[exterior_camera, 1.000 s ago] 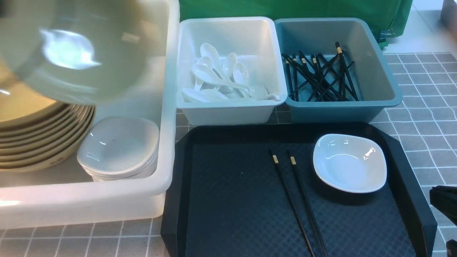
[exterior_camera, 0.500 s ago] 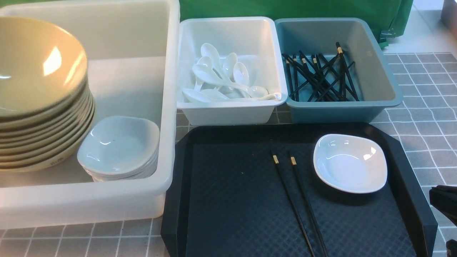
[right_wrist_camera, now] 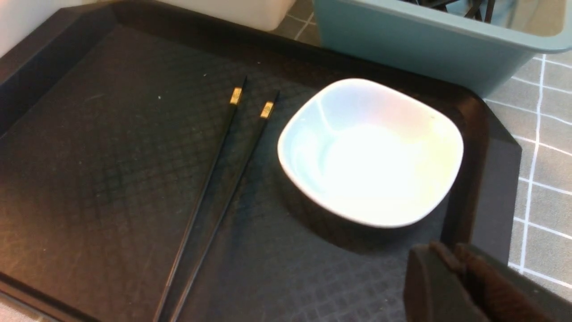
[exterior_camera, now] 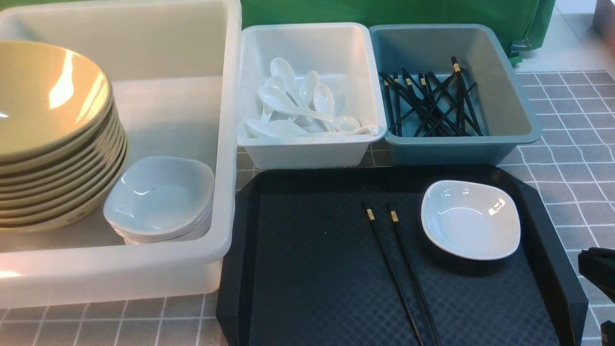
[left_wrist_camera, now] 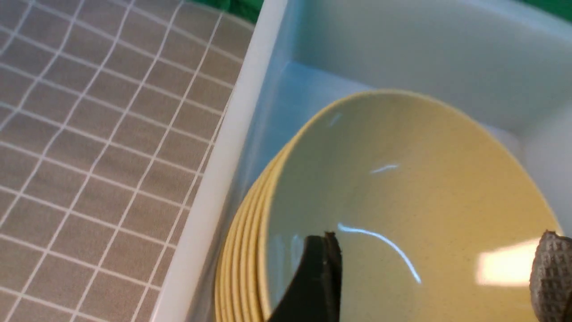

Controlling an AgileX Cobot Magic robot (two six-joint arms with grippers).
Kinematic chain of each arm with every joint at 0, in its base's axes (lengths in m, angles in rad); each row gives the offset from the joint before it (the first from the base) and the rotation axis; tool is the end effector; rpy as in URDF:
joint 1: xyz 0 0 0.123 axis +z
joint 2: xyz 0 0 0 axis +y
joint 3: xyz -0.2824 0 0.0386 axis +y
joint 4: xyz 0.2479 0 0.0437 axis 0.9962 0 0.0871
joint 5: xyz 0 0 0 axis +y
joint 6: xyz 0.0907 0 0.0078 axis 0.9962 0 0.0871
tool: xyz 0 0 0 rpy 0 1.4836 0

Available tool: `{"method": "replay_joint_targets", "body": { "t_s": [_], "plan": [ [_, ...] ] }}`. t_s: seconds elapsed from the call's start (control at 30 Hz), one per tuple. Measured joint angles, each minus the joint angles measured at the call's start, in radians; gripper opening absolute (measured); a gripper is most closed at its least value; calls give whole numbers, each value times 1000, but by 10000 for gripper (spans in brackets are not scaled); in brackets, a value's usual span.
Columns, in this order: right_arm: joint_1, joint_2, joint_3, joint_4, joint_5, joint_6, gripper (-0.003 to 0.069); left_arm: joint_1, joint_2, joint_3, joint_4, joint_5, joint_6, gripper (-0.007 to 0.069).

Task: On grey table put chopsticks spoon bowls plates into blue grey white boxes.
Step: 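Place the tan bowl onto the bowl stack in the left bin with the left gripper, then reach for and grasp the small white dish on the black tray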

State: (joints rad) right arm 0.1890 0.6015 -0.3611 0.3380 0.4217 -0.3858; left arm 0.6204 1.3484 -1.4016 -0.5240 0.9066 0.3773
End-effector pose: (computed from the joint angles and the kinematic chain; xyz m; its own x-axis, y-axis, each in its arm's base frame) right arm 0.1124 0.0341 0.2505 -0.4923 -0.1702 -0.8536 -0.3376 0.9413 0.0070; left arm 0.2526 0.1363 0.4101 -0.5310 -0.3398 -0.7763 -0.2697 0.9362 -0.2253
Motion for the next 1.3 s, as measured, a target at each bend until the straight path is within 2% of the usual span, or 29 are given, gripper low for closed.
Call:
{"method": "replay_joint_targets", "body": {
  "t_s": [0.13, 0.2, 0.33, 0.37, 0.4, 0.47, 0.6, 0.77, 0.9, 1.03, 1.07, 1.1, 1.13, 1.23, 1.3],
  "plan": [
    [0, 4, 0, 0, -12, 0, 97, 0, -39, -3, -6, 22, 1, 504],
    [0, 10, 0, 0, -16, 0, 97, 0, -38, 9, -7, 10, 7, 459],
    [0, 27, 0, 0, -20, 4, 97, 0, 18, 93, -8, -58, 9, 286],
    [0, 28, 1, 0, -21, 28, 97, 0, 53, 134, -12, -81, 9, 214],
    [0, 28, 1, 0, -21, 28, 97, 0, 58, 139, -14, -81, 9, 205],
    [0, 28, 1, 0, -21, 60, 100, 0, 105, 189, -29, -104, 9, 108],
    [0, 28, 1, 0, -20, 89, 120, 0, 117, 207, -66, -90, 13, 20],
    [0, 101, -54, 0, 76, 156, 211, -29, -15, 174, -169, -68, 106, -8],
    [0, 314, -156, -9, 162, 209, 345, -147, -231, 130, -230, -43, 206, -9],
    [-23, 527, -240, -27, 149, 248, 418, -291, -309, 137, -157, 23, 240, -8],
    [-29, 551, -250, -27, 148, 250, 423, -310, -316, 142, -144, 23, 240, -8],
    [-60, 657, -298, -28, 139, 259, 440, -394, -351, 178, -94, 4, 232, -8],
    [-63, 667, -303, -28, 138, 260, 441, -412, -359, 189, -84, 0, 229, -8],
    [-112, 827, -385, -16, 128, 283, 451, -549, -458, 305, -48, -124, 214, -8],
    [-121, 883, -417, -8, 117, 288, 452, -607, -525, 378, -47, -185, 222, -8]
  ]
}}
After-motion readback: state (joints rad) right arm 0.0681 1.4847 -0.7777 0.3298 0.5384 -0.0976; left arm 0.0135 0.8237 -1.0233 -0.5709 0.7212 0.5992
